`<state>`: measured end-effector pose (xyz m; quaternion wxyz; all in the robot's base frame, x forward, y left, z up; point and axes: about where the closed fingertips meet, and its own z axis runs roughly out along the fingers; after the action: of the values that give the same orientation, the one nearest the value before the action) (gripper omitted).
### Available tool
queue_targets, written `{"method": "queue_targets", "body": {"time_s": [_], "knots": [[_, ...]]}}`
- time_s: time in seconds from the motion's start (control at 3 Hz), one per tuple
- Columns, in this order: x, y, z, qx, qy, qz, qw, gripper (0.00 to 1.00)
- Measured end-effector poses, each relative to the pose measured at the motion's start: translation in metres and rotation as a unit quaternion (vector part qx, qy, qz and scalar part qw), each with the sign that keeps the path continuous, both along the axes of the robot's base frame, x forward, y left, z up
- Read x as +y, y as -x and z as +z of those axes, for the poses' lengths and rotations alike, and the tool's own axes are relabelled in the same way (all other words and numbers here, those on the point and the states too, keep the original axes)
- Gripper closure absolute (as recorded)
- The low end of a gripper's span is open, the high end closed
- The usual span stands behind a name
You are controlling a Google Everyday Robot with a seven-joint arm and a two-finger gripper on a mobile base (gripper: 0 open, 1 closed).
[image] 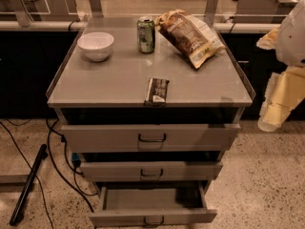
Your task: Close bottom drawer
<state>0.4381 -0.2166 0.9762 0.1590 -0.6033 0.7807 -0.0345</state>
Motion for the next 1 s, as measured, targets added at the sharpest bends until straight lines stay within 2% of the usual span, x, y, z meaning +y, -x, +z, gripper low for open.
{"method": "queue_targets", "body": {"time_s": [0.33, 0.67, 1.0], "knots": [[0.000, 0.000, 0.000, 0.000, 0.000, 0.000, 1.0000, 0.00], [0.000, 0.000, 0.000, 0.000, 0.000, 0.000, 1.0000, 0.18], [-0.005, 0.008, -0.017, 0.012, -0.012, -0.021, 0.9996, 0.43]]}}
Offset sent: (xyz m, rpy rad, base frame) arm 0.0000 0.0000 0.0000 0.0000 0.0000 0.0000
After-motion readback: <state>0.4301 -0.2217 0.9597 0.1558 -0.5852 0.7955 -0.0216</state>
